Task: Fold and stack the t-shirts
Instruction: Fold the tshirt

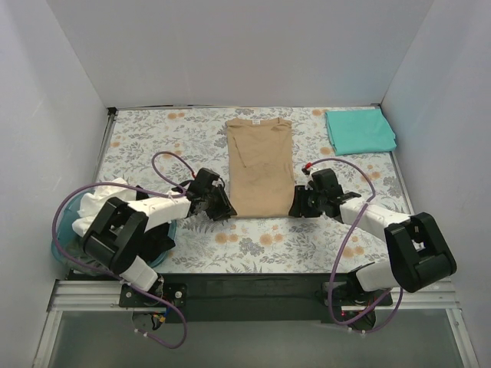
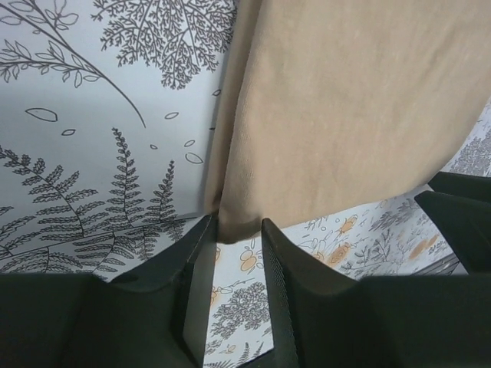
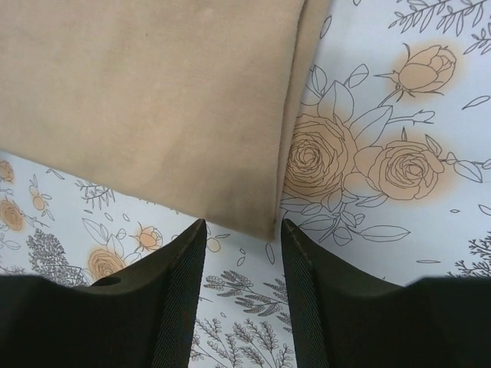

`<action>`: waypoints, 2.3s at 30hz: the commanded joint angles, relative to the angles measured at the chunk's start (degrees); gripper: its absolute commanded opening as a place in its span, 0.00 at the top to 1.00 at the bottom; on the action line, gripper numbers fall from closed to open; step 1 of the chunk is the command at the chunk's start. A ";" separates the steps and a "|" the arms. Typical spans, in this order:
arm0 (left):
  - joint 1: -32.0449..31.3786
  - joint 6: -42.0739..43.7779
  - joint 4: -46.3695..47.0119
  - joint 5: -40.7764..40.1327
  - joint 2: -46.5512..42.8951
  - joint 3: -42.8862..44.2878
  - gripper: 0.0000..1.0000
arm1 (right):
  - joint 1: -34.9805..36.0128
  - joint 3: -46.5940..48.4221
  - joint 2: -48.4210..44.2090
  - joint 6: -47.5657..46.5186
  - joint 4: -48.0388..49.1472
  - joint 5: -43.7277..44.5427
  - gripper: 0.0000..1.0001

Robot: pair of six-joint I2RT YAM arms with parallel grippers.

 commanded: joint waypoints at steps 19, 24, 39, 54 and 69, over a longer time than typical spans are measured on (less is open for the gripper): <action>-8.37 -2.62 -6.54 -6.14 -10.93 -8.39 1.00 | 1.21 -12.66 -12.19 3.70 -2.70 -4.40 0.99; -15.13 -5.17 -13.40 -8.25 -24.11 -12.87 1.00 | 6.30 -17.24 -27.13 7.39 -12.10 -5.90 0.99; -25.43 -3.86 -19.21 -8.88 -34.96 -8.31 1.00 | 18.18 -9.00 -42.44 11.18 -24.69 0.41 0.99; -24.56 -11.31 -25.52 -42.62 -28.20 5.57 1.00 | 18.00 8.23 -31.11 7.13 -23.01 18.25 0.99; -7.95 1.41 -15.96 -35.69 -17.56 18.40 1.00 | 11.77 22.91 -18.20 -2.09 -18.80 21.70 0.99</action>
